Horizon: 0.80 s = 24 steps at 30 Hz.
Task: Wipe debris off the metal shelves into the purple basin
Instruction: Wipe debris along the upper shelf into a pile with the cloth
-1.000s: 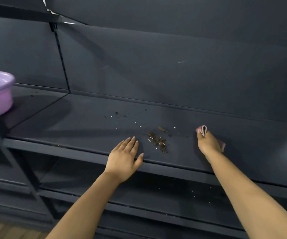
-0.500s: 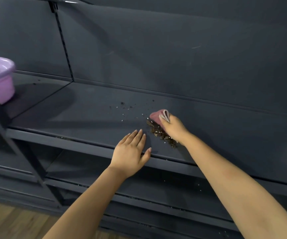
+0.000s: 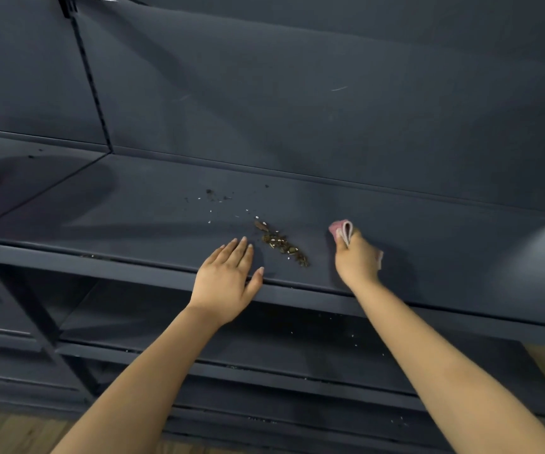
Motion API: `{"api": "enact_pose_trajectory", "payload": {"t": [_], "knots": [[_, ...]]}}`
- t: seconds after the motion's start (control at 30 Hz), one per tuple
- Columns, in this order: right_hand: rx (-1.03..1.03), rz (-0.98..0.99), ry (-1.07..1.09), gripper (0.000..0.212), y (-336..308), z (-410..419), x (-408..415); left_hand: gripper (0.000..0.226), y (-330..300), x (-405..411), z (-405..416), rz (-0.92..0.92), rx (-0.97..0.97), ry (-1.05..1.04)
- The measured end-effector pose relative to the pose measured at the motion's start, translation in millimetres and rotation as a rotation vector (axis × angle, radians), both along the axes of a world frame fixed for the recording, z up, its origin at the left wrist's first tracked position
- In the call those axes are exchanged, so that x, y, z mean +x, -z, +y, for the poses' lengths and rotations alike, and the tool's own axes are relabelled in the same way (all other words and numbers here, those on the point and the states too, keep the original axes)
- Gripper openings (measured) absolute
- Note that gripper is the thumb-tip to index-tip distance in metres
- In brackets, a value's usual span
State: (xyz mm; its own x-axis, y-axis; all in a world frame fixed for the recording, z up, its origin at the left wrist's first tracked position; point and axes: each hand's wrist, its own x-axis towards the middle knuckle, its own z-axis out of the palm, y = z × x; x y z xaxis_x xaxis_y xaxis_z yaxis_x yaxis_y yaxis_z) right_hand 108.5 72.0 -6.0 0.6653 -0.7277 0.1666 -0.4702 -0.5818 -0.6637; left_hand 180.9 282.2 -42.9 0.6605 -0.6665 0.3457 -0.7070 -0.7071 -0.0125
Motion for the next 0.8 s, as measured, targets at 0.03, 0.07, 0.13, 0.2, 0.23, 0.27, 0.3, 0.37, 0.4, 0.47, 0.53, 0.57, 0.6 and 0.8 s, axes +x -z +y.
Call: {"api": "enact_pose_trajectory", "payload": {"t": [0.03,0.07,0.13,0.2,0.23,0.27,0.3,0.37,0.4,0.47,0.53,0.57,0.6,0.8], "knots": [[-0.032,-0.015,0.014,0.026,2.9,10.7,7.3,0.089,0.3,-0.9,0.2,0.005,-0.01,0.005],[-0.054,-0.017,0.023,0.022,4.7,21.7,14.8,0.089,0.6,-1.7,0.3,0.007,-0.024,0.005],[-0.123,-0.001,0.009,0.022,4.6,43.5,29.9,0.086,2.2,-1.5,0.6,0.014,-0.034,-0.01],[-0.186,0.042,0.007,0.028,2.5,62.7,42.5,0.075,4.9,-1.2,1.4,0.023,-0.026,-0.032],[-0.206,0.048,0.004,0.029,1.5,71.3,48.5,0.069,5.1,-0.8,1.7,0.025,-0.039,-0.033],[-0.208,0.049,-0.007,0.029,0.4,78.9,53.9,0.064,4.3,-0.5,2.0,0.032,-0.039,-0.025],[-0.192,0.044,-0.029,0.029,0.1,85.2,59.6,0.061,3.0,-0.1,2.1,0.042,-0.039,-0.012],[-0.094,0.021,-0.103,0.028,-1.8,97.2,70.7,0.058,1.1,0.3,2.2,0.034,-0.047,0.014],[-0.034,0.011,-0.144,0.027,-3.2,101.9,75.2,0.058,1.0,0.7,2.2,0.038,-0.043,0.027],[0.051,0.006,-0.209,0.029,-7.0,106.3,79.2,0.058,1.4,1.8,2.9,0.051,-0.042,0.041],[0.08,0.001,-0.261,0.033,-10.7,104.4,76.4,0.067,3.6,3.7,4.6,0.078,-0.016,0.048],[0.082,-0.001,-0.274,0.034,-11.9,100.6,73.2,0.074,2.7,4.3,5.2,0.096,-0.002,0.044],[0.075,-0.006,-0.283,0.035,-13.1,94.8,69.5,0.08,0.8,3.3,5.3,0.095,0.0,0.032],[0.011,-0.063,-0.252,0.029,-14.9,30.1,51.7,0.111,-4.5,8.6,13.3,0.034,-0.038,0.054]]}}
